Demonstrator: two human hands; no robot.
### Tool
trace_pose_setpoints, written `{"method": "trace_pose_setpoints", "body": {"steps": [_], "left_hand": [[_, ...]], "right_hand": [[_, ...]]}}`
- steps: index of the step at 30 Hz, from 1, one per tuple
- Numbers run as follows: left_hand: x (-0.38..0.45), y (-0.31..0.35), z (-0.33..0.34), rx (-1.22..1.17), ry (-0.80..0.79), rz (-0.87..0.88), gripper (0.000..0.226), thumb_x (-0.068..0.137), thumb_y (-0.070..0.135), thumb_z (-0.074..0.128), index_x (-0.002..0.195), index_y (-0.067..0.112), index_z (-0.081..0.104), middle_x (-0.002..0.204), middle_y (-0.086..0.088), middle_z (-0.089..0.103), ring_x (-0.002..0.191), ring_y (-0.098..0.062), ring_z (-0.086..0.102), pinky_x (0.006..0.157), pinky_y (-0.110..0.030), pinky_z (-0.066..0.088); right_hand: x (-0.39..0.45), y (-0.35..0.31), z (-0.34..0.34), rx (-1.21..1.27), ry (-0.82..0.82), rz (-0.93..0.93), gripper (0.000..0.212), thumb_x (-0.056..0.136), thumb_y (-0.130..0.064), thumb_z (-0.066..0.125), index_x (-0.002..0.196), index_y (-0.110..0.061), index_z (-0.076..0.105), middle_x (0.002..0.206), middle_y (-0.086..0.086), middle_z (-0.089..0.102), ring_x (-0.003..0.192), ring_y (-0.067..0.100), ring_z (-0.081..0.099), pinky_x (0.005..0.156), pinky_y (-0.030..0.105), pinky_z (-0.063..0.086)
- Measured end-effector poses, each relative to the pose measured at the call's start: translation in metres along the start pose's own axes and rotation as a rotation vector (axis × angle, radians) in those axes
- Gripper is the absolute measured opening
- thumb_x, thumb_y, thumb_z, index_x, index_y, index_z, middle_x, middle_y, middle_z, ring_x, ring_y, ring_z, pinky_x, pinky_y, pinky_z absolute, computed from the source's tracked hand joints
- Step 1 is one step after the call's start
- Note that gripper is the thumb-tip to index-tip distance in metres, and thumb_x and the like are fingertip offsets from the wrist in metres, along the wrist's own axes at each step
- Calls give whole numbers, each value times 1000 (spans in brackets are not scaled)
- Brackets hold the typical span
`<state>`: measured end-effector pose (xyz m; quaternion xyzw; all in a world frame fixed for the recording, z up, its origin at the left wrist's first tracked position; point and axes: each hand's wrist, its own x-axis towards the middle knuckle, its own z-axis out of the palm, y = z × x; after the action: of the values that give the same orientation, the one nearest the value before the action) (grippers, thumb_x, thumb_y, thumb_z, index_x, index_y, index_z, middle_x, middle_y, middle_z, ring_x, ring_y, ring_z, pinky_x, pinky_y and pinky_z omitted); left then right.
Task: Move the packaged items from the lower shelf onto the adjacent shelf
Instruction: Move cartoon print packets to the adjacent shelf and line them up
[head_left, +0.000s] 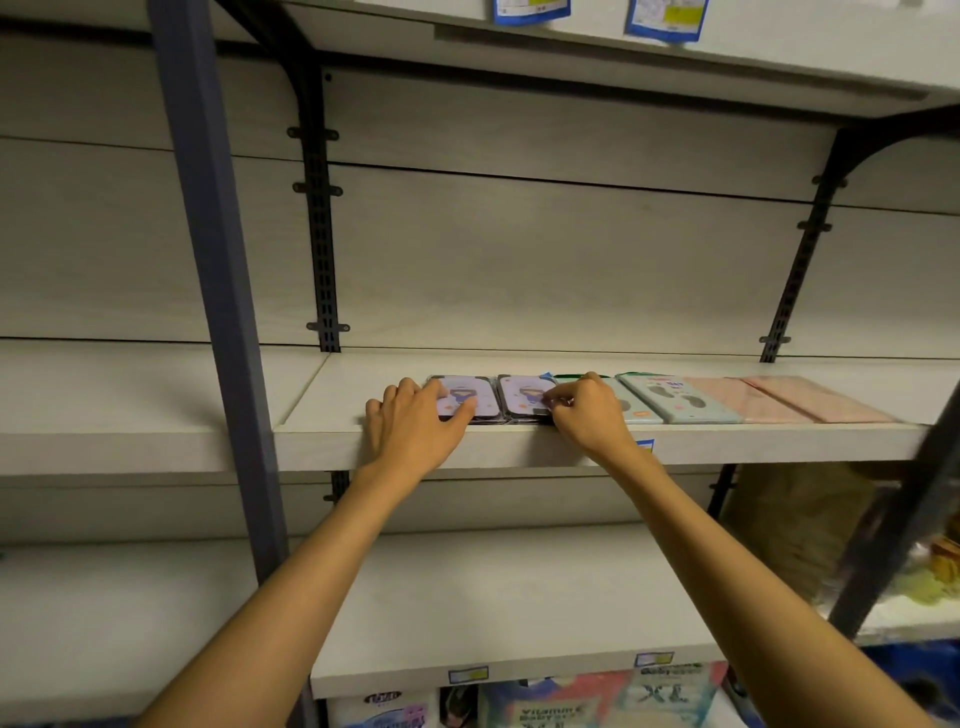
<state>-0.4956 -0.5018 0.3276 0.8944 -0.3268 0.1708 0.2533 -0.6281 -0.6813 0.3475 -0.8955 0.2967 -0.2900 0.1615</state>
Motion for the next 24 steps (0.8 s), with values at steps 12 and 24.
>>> {"method": "trace_pose_setpoints", "body": {"steps": [12, 24], "left_hand": [[-25, -14, -32, -130, 29, 88, 47, 97, 54, 41, 132, 26, 55, 131, -3, 57, 118, -24, 52, 95, -38, 38], [-126, -139, -84, -192, 10, 122, 27, 94, 34, 58, 121, 29, 61, 118, 7, 58, 112, -14, 53, 99, -37, 41]], "right_hand": [[-22, -14, -17, -86, 162, -219, 29, 94, -22, 55, 118, -15, 69, 121, 10, 58, 113, 29, 50, 92, 42, 46], [-129, -141, 91, 160, -137, -553, 27, 86, -21, 57, 111, -20, 70, 105, -1, 64, 96, 15, 61, 83, 34, 52]]}}
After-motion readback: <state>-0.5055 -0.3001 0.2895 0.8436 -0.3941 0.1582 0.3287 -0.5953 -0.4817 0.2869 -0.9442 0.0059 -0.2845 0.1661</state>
